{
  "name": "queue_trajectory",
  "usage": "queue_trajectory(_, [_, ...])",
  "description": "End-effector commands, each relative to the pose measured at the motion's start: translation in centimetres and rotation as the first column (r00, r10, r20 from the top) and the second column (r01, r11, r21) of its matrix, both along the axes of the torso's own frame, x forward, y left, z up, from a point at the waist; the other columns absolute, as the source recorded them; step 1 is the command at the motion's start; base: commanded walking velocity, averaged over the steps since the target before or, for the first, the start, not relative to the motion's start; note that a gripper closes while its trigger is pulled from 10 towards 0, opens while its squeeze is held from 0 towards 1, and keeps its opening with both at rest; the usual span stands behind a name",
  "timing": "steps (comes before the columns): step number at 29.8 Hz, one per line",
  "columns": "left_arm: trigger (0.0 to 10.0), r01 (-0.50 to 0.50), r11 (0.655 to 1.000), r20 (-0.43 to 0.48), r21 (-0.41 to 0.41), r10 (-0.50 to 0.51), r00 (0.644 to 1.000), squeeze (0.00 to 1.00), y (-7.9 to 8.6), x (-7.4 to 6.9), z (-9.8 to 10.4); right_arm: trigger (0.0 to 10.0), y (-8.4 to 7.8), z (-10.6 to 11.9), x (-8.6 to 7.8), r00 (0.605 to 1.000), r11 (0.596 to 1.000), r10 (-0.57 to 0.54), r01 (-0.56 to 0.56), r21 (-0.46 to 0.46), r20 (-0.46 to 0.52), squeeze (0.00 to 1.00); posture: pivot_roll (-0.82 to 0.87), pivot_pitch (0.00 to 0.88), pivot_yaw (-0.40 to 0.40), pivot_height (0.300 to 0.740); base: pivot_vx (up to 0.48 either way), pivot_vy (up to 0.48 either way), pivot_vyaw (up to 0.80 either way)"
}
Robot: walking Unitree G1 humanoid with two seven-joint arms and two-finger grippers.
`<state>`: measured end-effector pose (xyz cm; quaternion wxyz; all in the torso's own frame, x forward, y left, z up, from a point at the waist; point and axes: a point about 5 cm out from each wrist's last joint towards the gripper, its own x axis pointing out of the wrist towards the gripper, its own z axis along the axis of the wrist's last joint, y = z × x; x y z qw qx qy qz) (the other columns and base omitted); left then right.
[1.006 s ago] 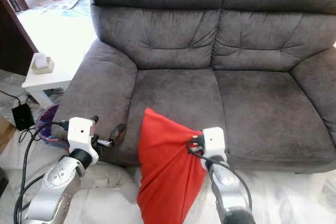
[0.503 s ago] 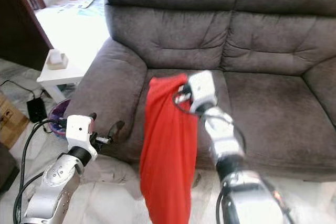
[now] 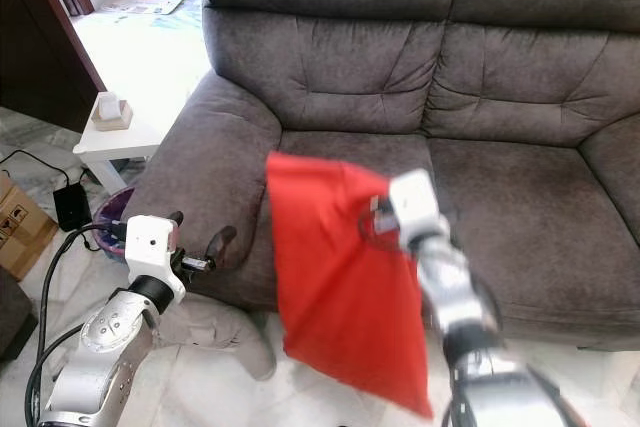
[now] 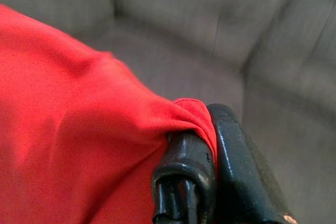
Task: Move the pillow to the sofa from floor
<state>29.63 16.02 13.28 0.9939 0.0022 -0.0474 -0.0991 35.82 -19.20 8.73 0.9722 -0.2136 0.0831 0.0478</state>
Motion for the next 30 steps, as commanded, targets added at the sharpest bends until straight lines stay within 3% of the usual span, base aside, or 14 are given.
queue_trajectory(1, [10.0,0.025,1.0,0.001,-0.007,-0.025,1.0,0.0,0.0,-0.2,0.1,10.0,0.7,0.4,0.2,0.999,0.999,0.0,-0.002,0.054,0.04,0.0,0.08,0.155,0.023,0.74,0.0,0.0,0.0])
queue_trajectory(6, [10.0,0.105,0.994,-0.02,-0.014,-0.105,0.994,0.0,-0.6,-0.5,0.0,10.0,1.5,-0.6,-0.5,0.999,0.987,0.032,-0.034,0.156,0.014,0.0,0.08,0.157,0.023,0.74,0.0,0.0,0.0])
queue_trajectory(8, [10.0,0.279,0.959,-0.102,0.042,-0.274,0.956,0.0,-1.1,-1.3,-0.9,10.0,2.9,-1.1,-1.4,0.98,0.968,0.198,-0.196,0.154,0.002,0.0,0.08,0.158,0.024,0.74,0.0,0.0,0.0])
queue_trajectory(11, [10.0,0.513,0.849,-0.256,0.126,-0.472,0.844,0.0,-0.9,-3.0,-2.4,10.0,3.6,-1.5,-2.6,0.927,0.918,0.374,-0.367,0.149,-0.022,0.0,0.08,0.159,0.027,0.74,0.0,0.0,0.0])
queue_trajectory(12, [10.0,0.513,0.849,-0.256,0.126,-0.472,0.844,0.0,-0.9,-3.0,-2.4,10.0,3.6,-1.5,-2.6,0.927,0.918,0.374,-0.367,0.149,-0.022,0.0,0.08,0.159,0.027,0.74,0.0,0.0,0.0])
queue_trajectory(14, [10.0,0.593,0.791,-0.327,0.15,-0.527,0.785,0.0,-0.3,-3.5,-3.1,10.0,3.7,-1.3,-3.0,0.902,0.895,0.43,-0.423,0.144,-0.021,0.0,0.07,0.161,0.028,0.74,0.0,0.0,0.0])
queue_trajectory(17, [10.0,0.715,0.685,-0.45,0.142,-0.599,0.663,0.0,0.7,-4.2,-4.2,10.0,4.6,-0.3,-4.0,0.834,0.826,0.552,-0.547,0.138,0.006,0.0,0.06,0.162,0.029,0.74,0.0,0.0,0.0])
queue_trajectory(18, [10.0,0.715,0.685,-0.45,0.142,-0.599,0.663,0.0,0.7,-4.2,-4.2,10.0,4.6,-0.3,-4.0,0.834,0.826,0.552,-0.547,0.138,0.006,0.0,0.06,0.162,0.029,0.74,0.0,0.0,0.0])
queue_trajectory(20, [10.0,0.748,0.639,-0.482,0.179,-0.606,0.633,0.0,0.9,-3.9,-4.5,10.0,5.3,0.6,-4.4,0.788,0.777,0.615,-0.612,0.15,0.028,0.0,0.05,0.165,0.029,0.74,0.0,0.0,0.0])
queue_trajectory(21, [10.0,0.751,0.631,-0.489,0.195,-0.601,0.632,0.55,1.0,-3.8,-4.5,10.0,5.5,0.8,-4.5,0.78,0.768,0.626,-0.622,0.153,0.031,0.0,0.05,0.164,0.029,0.74,0.0,0.0,0.0])
queue_trajectory(22, [10.0,0.755,0.607,-0.514,0.247,-0.579,0.633,0.55,1.1,-3.4,-4.9,10.0,5.8,0.9,-4.6,0.768,0.756,0.64,-0.634,0.16,0.017,0.0,0.05,0.163,0.03,0.74,0.0,0.0,0.0])
queue_trajectory(23, [10.0,0.752,0.594,-0.53,0.285,-0.556,0.64,1.0,1.2,-3.1,-5.2,10.0,6.1,1.0,-4.8,0.748,0.737,0.664,-0.657,0.158,0.015,0.0,0.05,0.164,0.029,0.74,0.0,0.0,0.0])
queue_trajectory(25, [10.0,0.739,0.58,-0.535,0.343,-0.526,0.661,1.0,1.4,-2.5,-5.7,10.0,6.8,1.6,-5.5,0.68,0.668,0.733,-0.726,0.165,0.024,0.0,0.05,0.164,0.023,0.74,0.0,0.0,0.0])
queue_trajectory(30, [10.0,0.742,0.572,-0.519,0.351,-0.54,0.662,1.0,1.0,-2.3,-5.9,10.0,7.0,2.2,-6.2,0.638,0.626,0.769,-0.761,0.172,0.024,0.0,0.05,0.165,0.019,0.74,0.0,0.0,0.0])
